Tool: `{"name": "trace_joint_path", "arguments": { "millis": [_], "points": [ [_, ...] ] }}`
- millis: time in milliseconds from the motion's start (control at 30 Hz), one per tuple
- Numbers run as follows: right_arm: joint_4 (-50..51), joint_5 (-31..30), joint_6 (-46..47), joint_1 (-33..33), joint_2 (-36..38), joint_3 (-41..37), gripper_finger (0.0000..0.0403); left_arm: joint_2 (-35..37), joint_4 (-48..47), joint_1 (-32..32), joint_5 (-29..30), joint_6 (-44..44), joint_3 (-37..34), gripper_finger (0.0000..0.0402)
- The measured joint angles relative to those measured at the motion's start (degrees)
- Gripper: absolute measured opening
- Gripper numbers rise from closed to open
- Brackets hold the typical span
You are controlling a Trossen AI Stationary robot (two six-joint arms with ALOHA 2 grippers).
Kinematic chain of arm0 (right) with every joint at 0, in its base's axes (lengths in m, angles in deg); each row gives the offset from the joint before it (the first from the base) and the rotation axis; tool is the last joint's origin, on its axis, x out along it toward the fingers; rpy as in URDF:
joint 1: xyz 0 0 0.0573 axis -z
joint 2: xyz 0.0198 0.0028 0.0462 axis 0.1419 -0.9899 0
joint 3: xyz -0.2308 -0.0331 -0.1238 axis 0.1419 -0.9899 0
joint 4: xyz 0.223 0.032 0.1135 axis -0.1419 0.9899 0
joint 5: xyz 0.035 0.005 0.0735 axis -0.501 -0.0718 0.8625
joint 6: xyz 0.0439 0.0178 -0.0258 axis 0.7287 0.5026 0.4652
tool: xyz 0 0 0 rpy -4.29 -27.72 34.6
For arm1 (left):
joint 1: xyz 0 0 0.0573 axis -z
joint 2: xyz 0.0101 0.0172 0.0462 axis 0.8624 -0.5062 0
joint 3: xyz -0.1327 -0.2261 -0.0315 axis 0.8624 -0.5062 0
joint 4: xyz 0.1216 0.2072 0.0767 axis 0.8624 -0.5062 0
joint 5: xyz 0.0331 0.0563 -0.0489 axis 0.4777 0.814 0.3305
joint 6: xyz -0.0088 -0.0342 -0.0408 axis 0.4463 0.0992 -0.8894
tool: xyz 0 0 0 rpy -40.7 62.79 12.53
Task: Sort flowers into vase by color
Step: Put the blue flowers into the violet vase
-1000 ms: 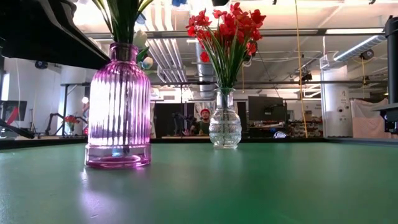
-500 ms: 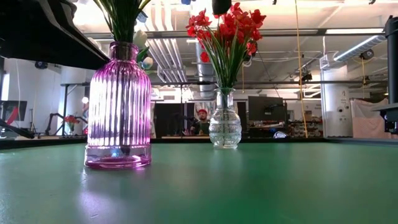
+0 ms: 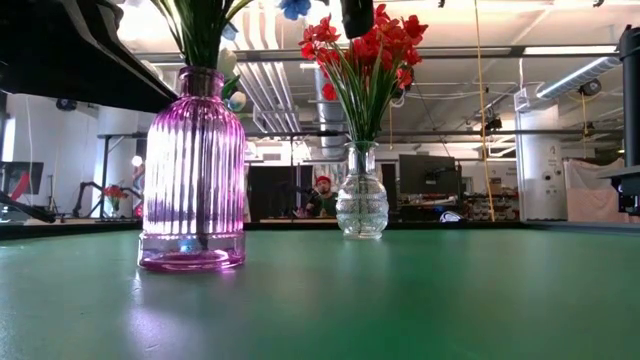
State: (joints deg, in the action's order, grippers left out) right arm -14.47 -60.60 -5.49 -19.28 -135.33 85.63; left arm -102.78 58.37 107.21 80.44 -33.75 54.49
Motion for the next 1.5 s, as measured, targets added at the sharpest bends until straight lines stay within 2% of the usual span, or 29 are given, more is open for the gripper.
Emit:
{"name": "trace_joint_path", "arguments": {
  "millis": [367,967,1500],
  "points": [
    [1.6,0.6,-2.2,0.1,0.0,0.0,0.0013,0.0,0.7,0.0,0.0,0.0,0.0,0.0077],
    [5.9,3.3,0.2,0.5,0.0,-0.2,0.0013,0.0,0.9,0.0,0.0,0.0,0.0,0.0077],
    [7.3,2.1,-1.3,0.6,0.0,0.2,0.0013,1.4,0.8,1.2,0.1,0.2,0.0,0.0077]
  ]
}}
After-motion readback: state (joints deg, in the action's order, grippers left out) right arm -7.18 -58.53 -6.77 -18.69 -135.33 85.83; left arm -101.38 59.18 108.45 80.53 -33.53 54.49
